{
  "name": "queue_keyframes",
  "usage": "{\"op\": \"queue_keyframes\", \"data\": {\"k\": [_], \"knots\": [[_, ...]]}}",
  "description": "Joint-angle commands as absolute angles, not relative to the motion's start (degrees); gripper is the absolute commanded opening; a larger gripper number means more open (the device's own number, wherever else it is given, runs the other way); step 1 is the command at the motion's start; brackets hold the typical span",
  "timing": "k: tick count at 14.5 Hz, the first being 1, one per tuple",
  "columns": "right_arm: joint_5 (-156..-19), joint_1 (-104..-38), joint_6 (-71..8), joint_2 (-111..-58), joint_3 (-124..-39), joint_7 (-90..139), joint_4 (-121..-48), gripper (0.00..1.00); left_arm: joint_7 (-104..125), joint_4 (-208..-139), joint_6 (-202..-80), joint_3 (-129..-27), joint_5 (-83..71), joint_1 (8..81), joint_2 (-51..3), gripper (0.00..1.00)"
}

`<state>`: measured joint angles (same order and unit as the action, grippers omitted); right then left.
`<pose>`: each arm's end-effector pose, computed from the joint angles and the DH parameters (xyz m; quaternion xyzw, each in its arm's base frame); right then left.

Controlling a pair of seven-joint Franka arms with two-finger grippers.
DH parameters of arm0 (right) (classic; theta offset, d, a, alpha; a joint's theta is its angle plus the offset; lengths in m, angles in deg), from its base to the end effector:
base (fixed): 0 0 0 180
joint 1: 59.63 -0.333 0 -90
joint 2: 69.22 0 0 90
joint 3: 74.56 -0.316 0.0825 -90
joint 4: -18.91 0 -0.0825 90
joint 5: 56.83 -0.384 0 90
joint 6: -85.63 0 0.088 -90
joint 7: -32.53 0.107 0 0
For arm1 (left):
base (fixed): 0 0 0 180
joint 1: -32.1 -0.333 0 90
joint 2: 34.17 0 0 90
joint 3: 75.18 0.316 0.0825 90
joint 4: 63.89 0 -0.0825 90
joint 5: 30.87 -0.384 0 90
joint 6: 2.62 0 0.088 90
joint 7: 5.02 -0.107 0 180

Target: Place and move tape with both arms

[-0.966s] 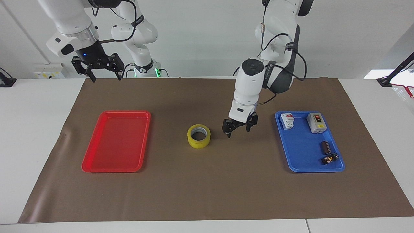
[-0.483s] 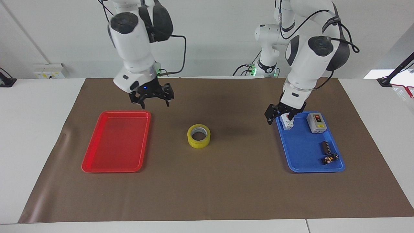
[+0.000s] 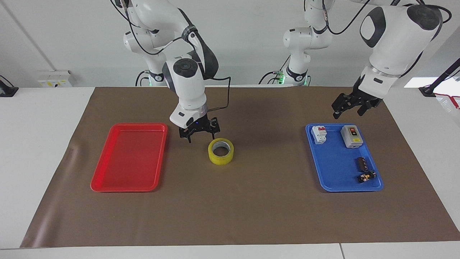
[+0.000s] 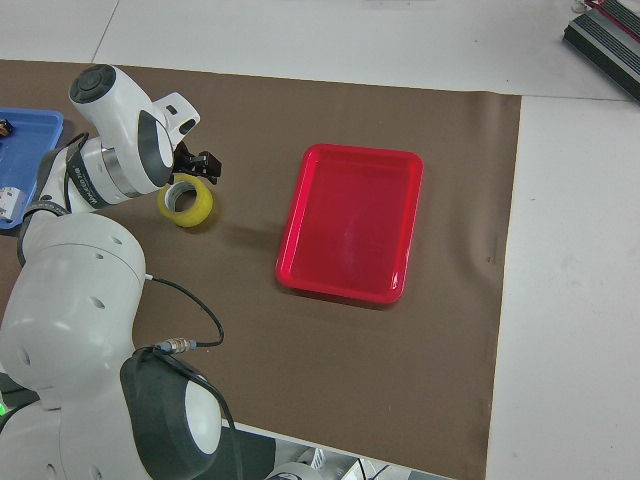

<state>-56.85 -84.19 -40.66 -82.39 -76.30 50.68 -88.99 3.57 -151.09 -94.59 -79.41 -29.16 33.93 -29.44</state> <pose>0.5573 0.2744 0.3959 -0.9965 -0.0703 -0.0408 0.0206 0.5795 -0.0628 0.6039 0.9996 0.0227 -0.0018 0.0179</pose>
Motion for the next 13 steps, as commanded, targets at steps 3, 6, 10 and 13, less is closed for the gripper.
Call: {"op": "queue_keyframes", "data": {"k": [3,6,10,13], "knots": [[-55.1,-86.8,-48.7,-88.2,-76.1,47.7,-90.8,1.0,-2.6,-158.8,-94.4,-79.8,-28.1,32.4,-35.3,1.0],[-54.9,-86.5,-53.1,-89.4,-76.1,47.2,-92.1,1.0,-3.0,-159.9,-96.7,-79.8,-28.1,32.3,-36.2,1.0],[-54.9,-86.5,-54.9,-91.0,-76.1,47.6,-92.2,1.0,-4.8,-155.4,-92.5,-79.8,-29.2,32.3,-34.3,1.0],[-54.9,-86.3,-55.1,-91.0,-76.1,47.6,-92.4,0.83,-4.8,-154.9,-91.1,-79.9,-30.5,32.4,-34.3,1.0]]}}
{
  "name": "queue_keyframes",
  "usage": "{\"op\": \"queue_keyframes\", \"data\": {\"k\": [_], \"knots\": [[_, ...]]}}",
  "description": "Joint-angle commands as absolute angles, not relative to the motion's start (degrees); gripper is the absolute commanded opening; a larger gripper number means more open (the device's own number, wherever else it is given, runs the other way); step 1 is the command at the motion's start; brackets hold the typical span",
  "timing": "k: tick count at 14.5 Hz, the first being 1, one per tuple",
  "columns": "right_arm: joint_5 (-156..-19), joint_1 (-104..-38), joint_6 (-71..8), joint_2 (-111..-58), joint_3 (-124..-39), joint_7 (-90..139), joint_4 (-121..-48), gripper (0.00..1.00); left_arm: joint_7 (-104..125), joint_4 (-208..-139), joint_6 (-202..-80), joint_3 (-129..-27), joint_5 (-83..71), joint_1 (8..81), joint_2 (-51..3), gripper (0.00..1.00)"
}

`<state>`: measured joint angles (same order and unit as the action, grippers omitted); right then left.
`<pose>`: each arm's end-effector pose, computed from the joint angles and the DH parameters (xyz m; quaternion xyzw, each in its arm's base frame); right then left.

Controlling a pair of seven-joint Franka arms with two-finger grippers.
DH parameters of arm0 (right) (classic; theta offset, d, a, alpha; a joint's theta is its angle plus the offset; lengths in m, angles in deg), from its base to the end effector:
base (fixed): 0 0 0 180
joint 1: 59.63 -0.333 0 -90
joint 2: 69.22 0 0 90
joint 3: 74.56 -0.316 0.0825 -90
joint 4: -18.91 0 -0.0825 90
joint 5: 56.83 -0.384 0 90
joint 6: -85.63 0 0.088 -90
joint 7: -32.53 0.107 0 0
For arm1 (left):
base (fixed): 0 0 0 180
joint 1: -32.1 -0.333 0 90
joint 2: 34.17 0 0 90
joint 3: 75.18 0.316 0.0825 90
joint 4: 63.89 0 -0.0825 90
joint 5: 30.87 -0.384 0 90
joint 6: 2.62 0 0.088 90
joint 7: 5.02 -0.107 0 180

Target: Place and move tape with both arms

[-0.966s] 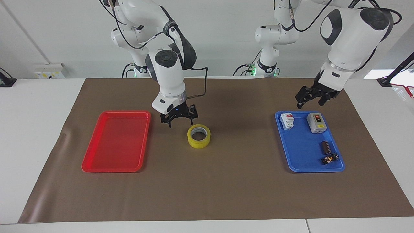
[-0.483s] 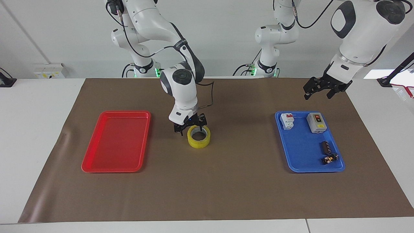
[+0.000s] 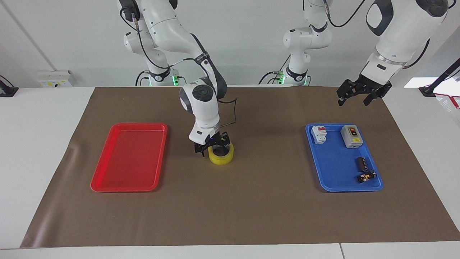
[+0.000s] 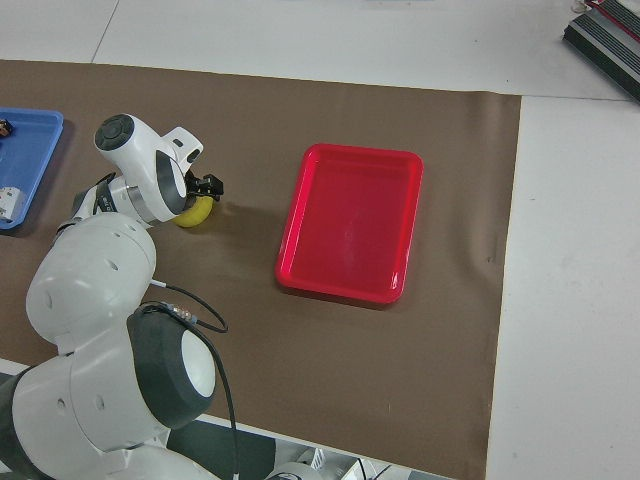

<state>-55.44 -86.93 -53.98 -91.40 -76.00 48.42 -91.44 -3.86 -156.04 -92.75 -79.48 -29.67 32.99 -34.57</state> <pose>0.5572 0.3045 0.3004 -0.9909 -0.1192 -0.0586 0.0200 0.5491 -0.0523 0.6109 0.9992 -0.0350 -0.0147 0.0094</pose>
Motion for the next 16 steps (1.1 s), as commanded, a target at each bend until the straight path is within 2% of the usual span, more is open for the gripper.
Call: {"op": "queue_keyframes", "data": {"k": [1,3,5,6,7,8,11,13,14,16], "knots": [[-54.9,-86.1,-55.4,-90.9,-76.1,47.6,-92.9,0.76,-4.8,-156.2,-91.5,-79.9,-30.5,32.4,-34.8,1.0],[-54.9,-85.9,-57.7,-90.9,-76.1,47.6,-94.3,0.71,-4.7,-156.6,-92.2,-79.9,-30.4,32.4,-34.9,1.0],[-55.0,-85.7,-58.6,-90.9,-76.1,47.7,-94.6,0.69,-4.8,-156.6,-92.7,-79.8,-30.5,32.5,-34.9,1.0],[-55.0,-85.7,-58.6,-90.9,-76.1,47.8,-94.6,0.59,-4.8,-156.7,-92.7,-79.9,-30.5,32.5,-34.9,1.0],[-55.0,-85.7,-58.6,-90.8,-76.1,47.8,-94.6,0.36,-4.8,-156.7,-92.7,-79.8,-30.5,32.5,-34.9,1.0],[-54.9,-85.8,-58.6,-90.9,-76.1,47.8,-94.6,0.0,-4.2,-156.7,-92.5,-79.8,-30.5,32.5,-34.9,1.0],[-55.0,-85.7,-57.0,-90.9,-76.1,50.6,-93.2,0.0,-4.3,-156.7,-92.4,-79.8,-30.5,32.4,-34.9,1.0],[-55.1,-85.4,-49.2,-90.7,-76.1,51.1,-87.6,0.0,-4.3,-156.7,-92.4,-79.8,-30.5,32.4,-34.9,1.0],[-55.1,-84.7,-43.8,-89.7,-75.6,51.0,-84.1,0.0,-4.3,-156.7,-92.4,-79.8,-30.5,32.4,-34.9,1.0],[-55.1,-80.7,-38.8,-85.9,-75.7,50.0,-81.9,0.0,-4.3,-156.7,-92.4,-79.8,-30.5,32.5,-34.9,1.0]]}}
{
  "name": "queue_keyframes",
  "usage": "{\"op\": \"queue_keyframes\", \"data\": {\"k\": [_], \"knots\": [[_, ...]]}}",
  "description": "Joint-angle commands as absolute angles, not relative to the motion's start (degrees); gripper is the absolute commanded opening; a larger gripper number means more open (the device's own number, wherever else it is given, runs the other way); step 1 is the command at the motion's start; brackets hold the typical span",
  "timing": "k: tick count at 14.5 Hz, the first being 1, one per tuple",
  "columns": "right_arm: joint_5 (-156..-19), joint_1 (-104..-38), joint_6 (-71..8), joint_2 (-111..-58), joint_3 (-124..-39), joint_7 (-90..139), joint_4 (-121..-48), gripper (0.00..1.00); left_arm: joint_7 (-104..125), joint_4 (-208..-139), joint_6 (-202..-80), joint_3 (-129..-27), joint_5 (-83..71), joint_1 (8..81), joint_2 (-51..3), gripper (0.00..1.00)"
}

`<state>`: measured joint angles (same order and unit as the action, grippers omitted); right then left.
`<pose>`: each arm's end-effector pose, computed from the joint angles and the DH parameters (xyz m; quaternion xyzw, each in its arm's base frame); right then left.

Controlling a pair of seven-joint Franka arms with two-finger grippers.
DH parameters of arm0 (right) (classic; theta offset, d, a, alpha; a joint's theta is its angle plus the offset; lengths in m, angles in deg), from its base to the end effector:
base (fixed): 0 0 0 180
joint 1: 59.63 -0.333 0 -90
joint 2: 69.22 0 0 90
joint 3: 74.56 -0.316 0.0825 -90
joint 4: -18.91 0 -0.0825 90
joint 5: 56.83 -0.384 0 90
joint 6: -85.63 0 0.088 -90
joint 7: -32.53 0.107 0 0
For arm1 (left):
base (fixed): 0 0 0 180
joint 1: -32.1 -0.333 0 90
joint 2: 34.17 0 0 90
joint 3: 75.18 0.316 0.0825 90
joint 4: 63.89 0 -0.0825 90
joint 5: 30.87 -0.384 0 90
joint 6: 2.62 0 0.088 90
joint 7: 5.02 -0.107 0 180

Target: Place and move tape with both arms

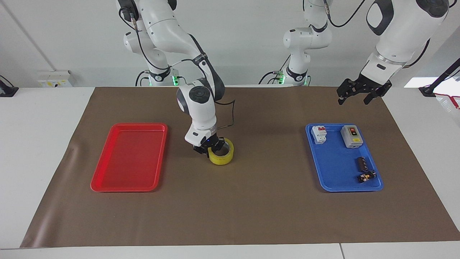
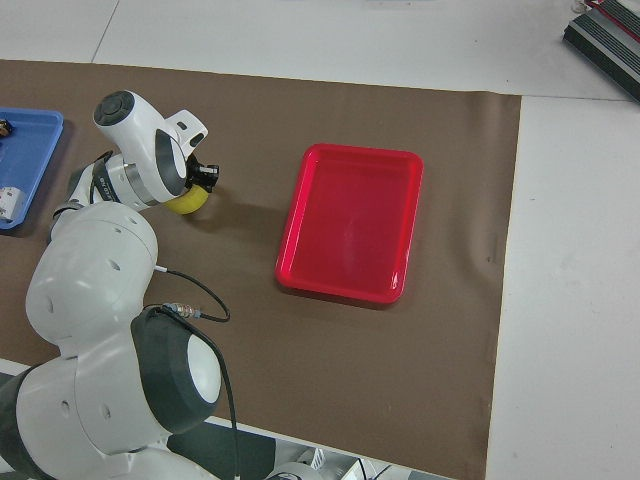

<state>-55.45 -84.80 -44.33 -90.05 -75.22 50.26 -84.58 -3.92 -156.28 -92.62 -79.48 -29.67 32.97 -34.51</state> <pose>0.5867 0.2827 0.3528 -0.9958 -0.0773 -0.0485 0.0112 0.5490 -0.0520 0.6081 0.9992 -0.0353 -0.0184 0.0093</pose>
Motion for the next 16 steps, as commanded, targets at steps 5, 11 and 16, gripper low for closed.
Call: {"op": "queue_keyframes", "data": {"k": [5,11,16], "knots": [[-55.1,-67.9,-33.8,-80.4,-75.7,34.9,-82.7,0.0,-4.3,-156.7,-92.4,-79.8,-30.5,32.5,-35.0,1.0],[-55.4,-56.0,-39.5,-77.6,-75.7,18.7,-92.5,0.0,-4.3,-156.8,-92.4,-79.8,-30.5,32.4,-34.9,1.0],[-55.8,-52.0,-48.5,-75.3,-75.7,15.0,-104.0,0.0,-4.3,-156.7,-92.4,-79.8,-30.5,32.4,-34.9,1.0]]}}
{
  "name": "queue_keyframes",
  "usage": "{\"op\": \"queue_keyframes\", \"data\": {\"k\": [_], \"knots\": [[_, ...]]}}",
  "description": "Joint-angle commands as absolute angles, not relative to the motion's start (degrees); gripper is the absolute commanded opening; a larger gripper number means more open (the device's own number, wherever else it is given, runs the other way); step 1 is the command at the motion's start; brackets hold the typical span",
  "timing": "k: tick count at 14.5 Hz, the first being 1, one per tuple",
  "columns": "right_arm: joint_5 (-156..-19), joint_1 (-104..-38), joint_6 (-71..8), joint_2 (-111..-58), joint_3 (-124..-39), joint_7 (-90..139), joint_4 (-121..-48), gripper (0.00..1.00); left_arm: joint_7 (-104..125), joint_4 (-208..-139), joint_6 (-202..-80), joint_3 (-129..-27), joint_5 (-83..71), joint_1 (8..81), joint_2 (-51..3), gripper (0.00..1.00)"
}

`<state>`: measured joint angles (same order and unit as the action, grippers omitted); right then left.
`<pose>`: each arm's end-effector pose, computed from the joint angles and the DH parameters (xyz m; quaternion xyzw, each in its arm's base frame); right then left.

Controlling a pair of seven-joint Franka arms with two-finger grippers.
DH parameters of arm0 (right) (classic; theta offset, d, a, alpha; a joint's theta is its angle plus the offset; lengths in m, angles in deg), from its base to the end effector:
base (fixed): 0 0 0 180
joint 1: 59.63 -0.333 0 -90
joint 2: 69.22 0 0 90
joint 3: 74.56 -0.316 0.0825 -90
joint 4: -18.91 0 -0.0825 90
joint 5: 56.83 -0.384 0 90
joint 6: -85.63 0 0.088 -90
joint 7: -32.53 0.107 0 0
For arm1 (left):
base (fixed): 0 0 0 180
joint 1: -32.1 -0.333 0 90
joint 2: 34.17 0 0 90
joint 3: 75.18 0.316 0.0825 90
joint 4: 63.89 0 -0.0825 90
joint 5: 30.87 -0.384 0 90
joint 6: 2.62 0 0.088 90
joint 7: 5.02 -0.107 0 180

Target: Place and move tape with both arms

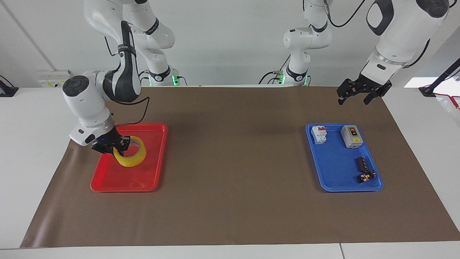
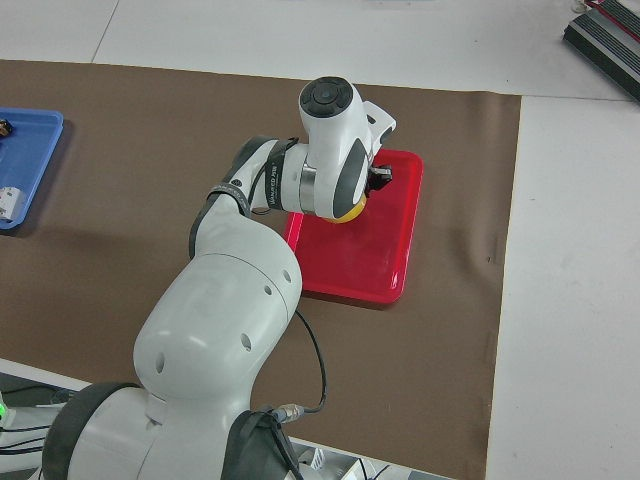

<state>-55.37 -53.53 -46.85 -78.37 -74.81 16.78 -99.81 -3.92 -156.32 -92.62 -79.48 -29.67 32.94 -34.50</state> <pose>0.5787 -0.0598 0.3617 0.9947 0.0944 0.0377 0.0168 0.5490 -0.0518 0.6077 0.9992 -0.0350 -0.0189 0.0092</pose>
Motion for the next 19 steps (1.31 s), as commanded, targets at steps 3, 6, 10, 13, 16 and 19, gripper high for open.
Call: {"op": "queue_keyframes", "data": {"k": [3,6,10,13,16,19], "knots": [[-55.9,-50.7,-52.6,-76.3,-75.7,12.8,-106.5,0.0,-4.3,-156.7,-92.4,-79.8,-30.5,32.4,-34.9,1.0],[-55.9,-50.9,-55.3,-76.3,-75.7,13.2,-107.6,0.0,-4.3,-156.8,-92.4,-79.8,-30.5,32.4,-34.9,1.0],[-55.9,-51.3,-56.5,-78.4,-75.7,15.0,-107.8,0.0,-4.3,-156.8,-92.4,-79.8,-30.5,32.4,-34.9,1.0],[-55.9,-51.3,-57.6,-78.7,-75.7,14.9,-108.3,0.0,-4.3,-156.7,-92.4,-79.8,-30.5,32.4,-34.9,1.0],[-55.9,-51.3,-58.2,-79.4,-75.7,15.1,-108.9,0.0,-4.3,-156.8,-92.4,-79.8,-30.5,32.4,-35.0,1.0],[-55.9,-51.3,-58.3,-80.5,-75.7,15.3,-107.9,0.58,-4.3,-156.8,-92.4,-79.8,-30.5,32.4,-34.9,1.0]]}}
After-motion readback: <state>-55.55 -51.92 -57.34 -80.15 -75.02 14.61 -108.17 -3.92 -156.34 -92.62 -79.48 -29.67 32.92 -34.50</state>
